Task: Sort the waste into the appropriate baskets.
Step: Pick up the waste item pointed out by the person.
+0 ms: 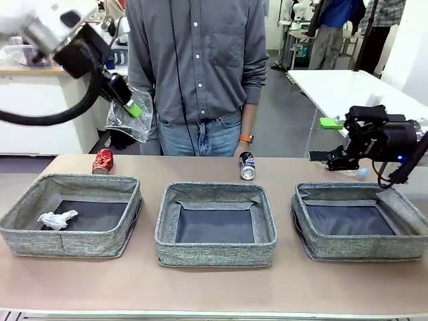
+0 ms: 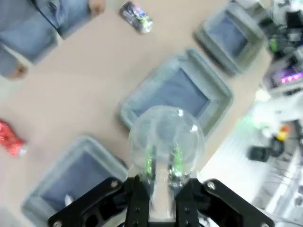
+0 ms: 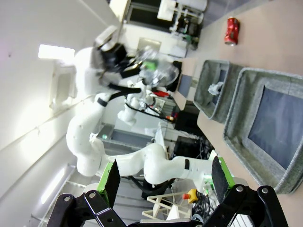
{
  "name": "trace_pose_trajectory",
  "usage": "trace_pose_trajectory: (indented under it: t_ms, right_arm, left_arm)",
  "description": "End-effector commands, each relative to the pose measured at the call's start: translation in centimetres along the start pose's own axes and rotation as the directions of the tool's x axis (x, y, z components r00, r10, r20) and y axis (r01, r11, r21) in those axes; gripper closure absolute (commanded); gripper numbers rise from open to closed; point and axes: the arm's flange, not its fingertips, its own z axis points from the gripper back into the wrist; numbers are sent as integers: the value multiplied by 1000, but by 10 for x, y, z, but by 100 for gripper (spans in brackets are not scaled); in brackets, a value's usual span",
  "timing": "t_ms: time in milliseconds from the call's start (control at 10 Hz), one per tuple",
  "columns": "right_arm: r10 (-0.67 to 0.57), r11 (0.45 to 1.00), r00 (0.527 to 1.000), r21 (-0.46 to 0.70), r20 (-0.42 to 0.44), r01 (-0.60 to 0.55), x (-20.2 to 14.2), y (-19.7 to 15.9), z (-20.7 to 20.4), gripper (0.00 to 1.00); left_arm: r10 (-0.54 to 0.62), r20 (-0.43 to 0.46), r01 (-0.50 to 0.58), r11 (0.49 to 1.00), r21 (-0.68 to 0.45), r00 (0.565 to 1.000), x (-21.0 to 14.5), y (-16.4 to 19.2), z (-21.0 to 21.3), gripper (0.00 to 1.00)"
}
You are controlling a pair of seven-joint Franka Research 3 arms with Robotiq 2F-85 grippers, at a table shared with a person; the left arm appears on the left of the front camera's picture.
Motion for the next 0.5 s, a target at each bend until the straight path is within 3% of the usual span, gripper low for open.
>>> trace_pose_trajectory:
  t_ms: [0, 100, 200, 400]
  right_arm:
    - [0, 1000, 1000, 0, 0, 0, 0, 0, 0, 0]
    - [29, 999, 1000, 21, -11, -29, -1, 6, 12, 0]
    - [32, 999, 999, -33, 30, -31, -2, 6, 24, 0]
    - [81, 995, 994, -64, 79, -76, -7, 10, 49, 0]
  left_arm:
    - [53, -116, -53, 999, 7, 992, 38, -42, -3, 87]
    - [161, -124, -152, 985, 78, 979, 57, -72, -16, 87]
    - [192, -198, -190, 981, 27, 961, 70, -98, -26, 87]
    - [226, -258, -230, 973, 15, 939, 100, -129, -41, 87]
